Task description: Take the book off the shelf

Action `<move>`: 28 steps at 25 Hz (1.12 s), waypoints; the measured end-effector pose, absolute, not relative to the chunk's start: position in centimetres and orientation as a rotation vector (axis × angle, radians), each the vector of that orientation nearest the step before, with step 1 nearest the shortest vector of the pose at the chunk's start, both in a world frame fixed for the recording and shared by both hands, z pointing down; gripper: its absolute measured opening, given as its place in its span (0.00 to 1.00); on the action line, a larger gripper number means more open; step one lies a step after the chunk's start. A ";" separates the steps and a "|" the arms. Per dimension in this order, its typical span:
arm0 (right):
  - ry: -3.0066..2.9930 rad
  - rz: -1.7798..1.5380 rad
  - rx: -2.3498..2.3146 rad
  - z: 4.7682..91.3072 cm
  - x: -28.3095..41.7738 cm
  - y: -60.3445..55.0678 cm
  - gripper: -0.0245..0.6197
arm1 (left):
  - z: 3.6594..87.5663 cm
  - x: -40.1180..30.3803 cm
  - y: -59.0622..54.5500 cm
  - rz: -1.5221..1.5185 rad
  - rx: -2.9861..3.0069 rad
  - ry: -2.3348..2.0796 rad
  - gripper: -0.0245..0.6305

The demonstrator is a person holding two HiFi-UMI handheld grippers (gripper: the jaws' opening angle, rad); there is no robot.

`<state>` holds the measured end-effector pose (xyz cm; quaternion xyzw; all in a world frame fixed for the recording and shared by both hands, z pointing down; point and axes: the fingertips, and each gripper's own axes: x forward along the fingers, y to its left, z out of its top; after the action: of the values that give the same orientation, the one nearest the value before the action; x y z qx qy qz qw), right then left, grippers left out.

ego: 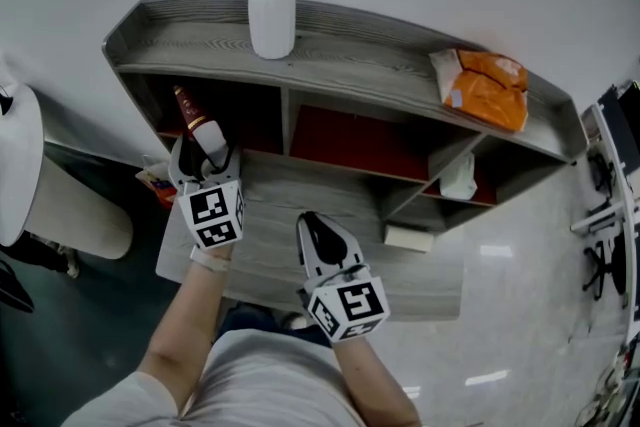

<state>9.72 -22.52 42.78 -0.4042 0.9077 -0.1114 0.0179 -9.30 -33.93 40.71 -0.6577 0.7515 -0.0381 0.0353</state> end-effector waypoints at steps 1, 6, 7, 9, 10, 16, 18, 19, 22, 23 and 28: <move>2.820 -0.345 -1.256 42.8 9.7 -22.5 0.07 | 40.6 -9.2 -34.2 -0.122 -2.017 2.306 0.65; 2.823 -0.345 -1.258 42.8 9.7 -22.3 0.07 | 40.4 -8.5 -35.2 -0.166 -1.996 2.325 0.65; 2.825 -0.346 -1.258 42.8 9.6 -22.2 0.07 | 40.5 -8.5 -35.3 -0.172 -1.987 2.333 0.65; 2.828 -0.347 -1.255 42.8 9.5 -22.2 0.07 | 40.9 -8.9 -35.6 -0.176 -1.986 2.359 0.65; 2.829 -0.349 -1.253 42.8 9.5 -22.2 0.07 | 41.3 -9.2 -35.6 -0.168 -1.993 2.378 0.65; 2.822 -0.369 -1.238 42.8 9.6 -22.2 0.07 | 41.8 -10.3 -35.1 -0.107 -1.985 2.425 0.58; 2.821 -0.374 -1.234 43.0 9.7 -22.2 0.07 | 41.8 -10.5 -34.7 -0.100 -1.982 2.428 0.56; 2.821 -0.378 -1.230 43.0 9.7 -22.1 0.07 | 41.9 -10.6 -34.5 -0.098 -1.984 2.428 0.56; 2.821 -0.387 -1.215 43.0 9.8 -22.1 0.07 | 42.0 -10.8 -33.9 -0.103 -1.995 2.430 0.53; 2.821 -0.386 -1.210 43.0 9.8 -22.0 0.07 | 42.1 -10.9 -33.7 -0.103 -2.001 2.430 0.52; 2.828 -0.387 -1.176 43.0 9.5 -21.8 0.07 | 42.0 -11.2 -32.0 -0.106 -2.046 2.407 0.47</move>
<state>9.50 -21.83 43.00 -0.3809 0.9157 -0.1254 0.0271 -11.24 -31.96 41.99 -0.6473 0.7615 -0.0337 -0.0096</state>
